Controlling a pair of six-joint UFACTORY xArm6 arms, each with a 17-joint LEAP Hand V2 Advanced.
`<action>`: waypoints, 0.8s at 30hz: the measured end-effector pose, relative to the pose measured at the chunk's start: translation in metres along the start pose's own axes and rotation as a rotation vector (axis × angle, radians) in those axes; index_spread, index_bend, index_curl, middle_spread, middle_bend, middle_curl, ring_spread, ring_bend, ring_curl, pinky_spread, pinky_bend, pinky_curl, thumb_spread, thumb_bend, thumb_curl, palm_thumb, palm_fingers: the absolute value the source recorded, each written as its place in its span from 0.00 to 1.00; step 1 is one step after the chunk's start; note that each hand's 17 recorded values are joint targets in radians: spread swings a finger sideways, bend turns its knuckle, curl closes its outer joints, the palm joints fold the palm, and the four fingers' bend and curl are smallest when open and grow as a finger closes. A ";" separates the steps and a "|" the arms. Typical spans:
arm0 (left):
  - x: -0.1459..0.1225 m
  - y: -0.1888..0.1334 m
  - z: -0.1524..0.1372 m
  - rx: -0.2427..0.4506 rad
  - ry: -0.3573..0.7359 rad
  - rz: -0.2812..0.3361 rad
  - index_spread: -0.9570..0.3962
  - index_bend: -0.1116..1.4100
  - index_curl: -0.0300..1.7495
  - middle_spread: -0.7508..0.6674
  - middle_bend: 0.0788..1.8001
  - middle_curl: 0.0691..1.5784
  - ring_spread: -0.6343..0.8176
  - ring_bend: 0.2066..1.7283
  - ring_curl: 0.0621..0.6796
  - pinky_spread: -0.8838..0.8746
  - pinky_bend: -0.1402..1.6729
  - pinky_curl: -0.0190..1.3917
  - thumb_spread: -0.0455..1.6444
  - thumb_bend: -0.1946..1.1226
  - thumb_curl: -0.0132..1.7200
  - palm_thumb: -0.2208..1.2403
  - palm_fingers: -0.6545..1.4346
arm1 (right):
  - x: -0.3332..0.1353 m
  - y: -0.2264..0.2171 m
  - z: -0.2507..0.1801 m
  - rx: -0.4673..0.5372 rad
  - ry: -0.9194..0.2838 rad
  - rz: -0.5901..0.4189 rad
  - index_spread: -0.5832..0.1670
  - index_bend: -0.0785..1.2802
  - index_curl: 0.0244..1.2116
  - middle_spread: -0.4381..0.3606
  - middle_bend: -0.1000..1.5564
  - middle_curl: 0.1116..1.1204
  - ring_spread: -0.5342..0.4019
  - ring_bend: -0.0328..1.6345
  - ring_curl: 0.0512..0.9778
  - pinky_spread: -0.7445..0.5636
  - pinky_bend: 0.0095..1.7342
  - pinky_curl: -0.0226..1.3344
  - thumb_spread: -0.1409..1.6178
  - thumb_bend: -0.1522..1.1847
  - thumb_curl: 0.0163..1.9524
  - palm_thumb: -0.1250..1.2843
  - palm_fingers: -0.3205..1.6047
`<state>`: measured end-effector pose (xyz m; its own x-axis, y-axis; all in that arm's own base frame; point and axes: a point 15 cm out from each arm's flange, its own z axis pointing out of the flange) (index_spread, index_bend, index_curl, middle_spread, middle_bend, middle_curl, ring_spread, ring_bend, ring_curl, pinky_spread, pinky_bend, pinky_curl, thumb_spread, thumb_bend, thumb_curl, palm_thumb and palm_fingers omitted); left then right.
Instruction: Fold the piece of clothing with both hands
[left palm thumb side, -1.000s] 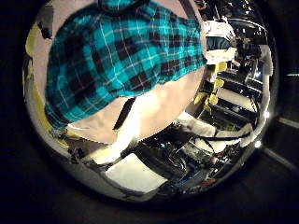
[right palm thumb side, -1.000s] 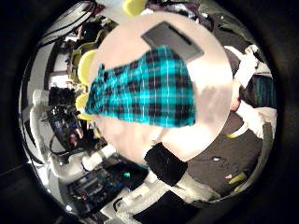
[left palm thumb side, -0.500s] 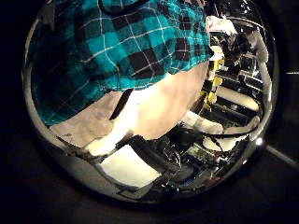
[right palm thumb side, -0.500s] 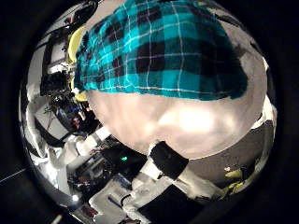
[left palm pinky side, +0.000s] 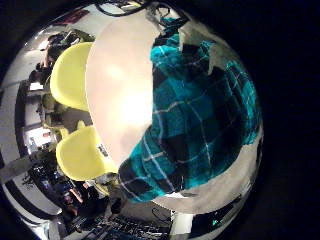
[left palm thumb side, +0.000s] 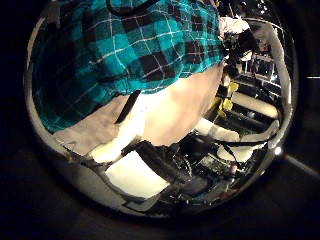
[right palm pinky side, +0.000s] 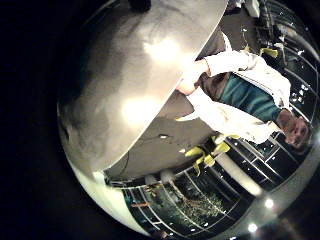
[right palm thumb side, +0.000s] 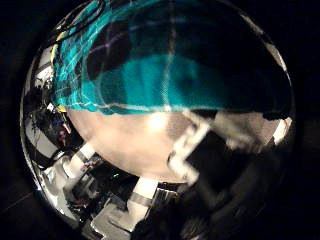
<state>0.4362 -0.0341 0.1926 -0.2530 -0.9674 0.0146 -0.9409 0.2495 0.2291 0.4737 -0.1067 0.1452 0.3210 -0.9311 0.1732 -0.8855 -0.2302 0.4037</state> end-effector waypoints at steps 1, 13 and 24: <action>0.000 0.000 -0.002 0.004 -0.001 0.000 0.65 0.19 0.27 0.51 0.09 0.28 0.42 0.35 0.35 0.53 0.30 0.30 0.70 0.13 0.17 0.44 0.44 | 0.000 -0.001 0.000 0.005 0.001 0.001 0.26 0.26 0.26 0.32 0.43 0.36 0.31 0.61 0.34 0.39 0.50 0.27 0.64 0.13 0.22 0.70 0.77; 0.010 0.022 0.002 -0.035 -0.003 0.024 0.63 0.20 0.27 0.50 0.08 0.26 0.41 0.33 0.33 0.53 0.28 0.29 0.71 0.13 0.17 0.45 0.46 | 0.044 0.022 0.004 0.086 -0.011 0.102 0.23 0.73 0.60 0.27 0.74 0.67 0.28 0.81 0.62 0.39 0.71 0.49 0.68 0.16 0.28 0.85 0.69; 0.016 0.041 0.020 -0.066 0.018 0.021 0.62 0.20 0.27 0.50 0.07 0.26 0.41 0.31 0.31 0.53 0.26 0.29 0.73 0.14 0.17 0.47 0.47 | 0.107 0.058 -0.015 0.167 -0.007 0.229 0.26 0.82 0.73 0.28 0.83 0.78 0.28 0.88 0.74 0.41 0.76 0.63 0.72 0.13 0.32 0.85 0.59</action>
<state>0.3887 -0.0387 0.1827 -0.2682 -0.9626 0.0375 -0.9183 0.2672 0.2920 0.4616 -0.2152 0.2006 0.1043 -0.9660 0.2367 -0.9780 -0.0563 0.2010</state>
